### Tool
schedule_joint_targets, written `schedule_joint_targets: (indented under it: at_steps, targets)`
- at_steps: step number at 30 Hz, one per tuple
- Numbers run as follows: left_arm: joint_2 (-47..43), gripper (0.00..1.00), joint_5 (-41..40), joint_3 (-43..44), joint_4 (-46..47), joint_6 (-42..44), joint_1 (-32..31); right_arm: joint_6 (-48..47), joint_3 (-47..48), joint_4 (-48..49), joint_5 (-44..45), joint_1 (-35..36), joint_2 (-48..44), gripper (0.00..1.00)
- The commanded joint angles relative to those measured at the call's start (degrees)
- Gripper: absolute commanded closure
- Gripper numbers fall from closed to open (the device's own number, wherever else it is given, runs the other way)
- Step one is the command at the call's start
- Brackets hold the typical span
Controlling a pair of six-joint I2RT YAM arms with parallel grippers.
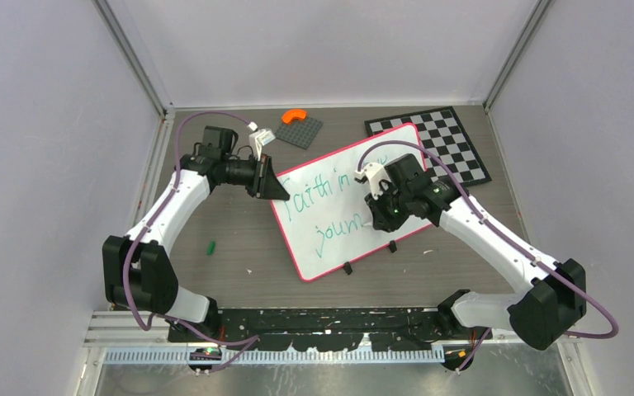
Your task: Write a sentence on the whiteboard
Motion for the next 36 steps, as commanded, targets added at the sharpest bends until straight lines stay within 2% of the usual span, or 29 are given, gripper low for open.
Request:
schedule_joint_targets:
  at_steps: [1, 12, 21, 28, 36]
  targets:
    - [1.68, 1.0, -6.81, 0.66, -0.46, 2.72, -0.77, 0.48, 3.56, -0.6, -0.37, -0.22, -3.0, 1.0]
    - [2.01, 1.0, -6.91, 0.58, -0.41, 2.96, -1.0, -0.2, 3.14, 2.59, 3.71, -0.43, -0.6, 1.0]
    - [2.24, 1.0, -6.47, 0.61, -0.35, 2.74, -1.0, -1.37, 4.77, 2.43, 5.56, -3.6, -0.47, 1.0]
    - [2.34, 1.0, -6.24, 0.8, -0.18, 2.65, -1.08, -0.78, 7.7, 2.19, 3.1, -3.53, 1.15, 1.0]
    - [1.91, 1.0, -6.73, 0.52, 0.03, 2.67, -1.07, -0.32, 5.61, 1.83, 0.3, -1.68, 2.08, 1.0]
